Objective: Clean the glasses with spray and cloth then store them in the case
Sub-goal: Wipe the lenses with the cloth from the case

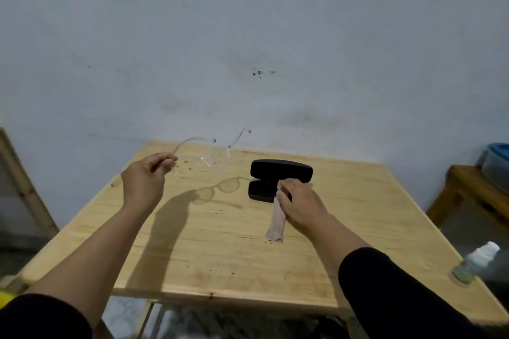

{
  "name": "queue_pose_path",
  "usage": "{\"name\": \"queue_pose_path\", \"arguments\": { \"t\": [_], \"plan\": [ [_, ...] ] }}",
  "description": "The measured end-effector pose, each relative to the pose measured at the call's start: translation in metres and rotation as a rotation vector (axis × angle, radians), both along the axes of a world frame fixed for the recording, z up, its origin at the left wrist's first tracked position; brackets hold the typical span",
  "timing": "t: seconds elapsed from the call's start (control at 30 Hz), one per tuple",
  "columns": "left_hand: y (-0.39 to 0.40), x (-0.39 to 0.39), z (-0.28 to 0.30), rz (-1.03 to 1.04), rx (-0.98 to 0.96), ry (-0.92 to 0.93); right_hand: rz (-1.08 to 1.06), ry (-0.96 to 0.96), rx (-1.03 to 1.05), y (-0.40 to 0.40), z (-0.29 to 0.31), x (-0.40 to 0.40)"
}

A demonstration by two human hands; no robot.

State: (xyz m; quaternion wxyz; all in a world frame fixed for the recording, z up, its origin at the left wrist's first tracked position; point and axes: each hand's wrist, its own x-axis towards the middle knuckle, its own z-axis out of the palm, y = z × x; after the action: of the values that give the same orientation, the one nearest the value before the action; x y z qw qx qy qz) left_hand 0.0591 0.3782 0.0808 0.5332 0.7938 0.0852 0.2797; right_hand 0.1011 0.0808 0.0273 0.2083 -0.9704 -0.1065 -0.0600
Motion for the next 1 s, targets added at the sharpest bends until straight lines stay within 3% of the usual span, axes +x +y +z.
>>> {"name": "queue_pose_path", "arguments": {
  "t": [0.63, 1.0],
  "plan": [
    [-0.004, 0.031, -0.032, -0.035, -0.040, 0.037, 0.174, -0.101, 0.174, -0.007, -0.018, 0.023],
    [-0.010, 0.032, -0.034, -0.031, -0.043, 0.041, 0.137, -0.082, 0.182, -0.005, -0.017, 0.025]
  ]
}}
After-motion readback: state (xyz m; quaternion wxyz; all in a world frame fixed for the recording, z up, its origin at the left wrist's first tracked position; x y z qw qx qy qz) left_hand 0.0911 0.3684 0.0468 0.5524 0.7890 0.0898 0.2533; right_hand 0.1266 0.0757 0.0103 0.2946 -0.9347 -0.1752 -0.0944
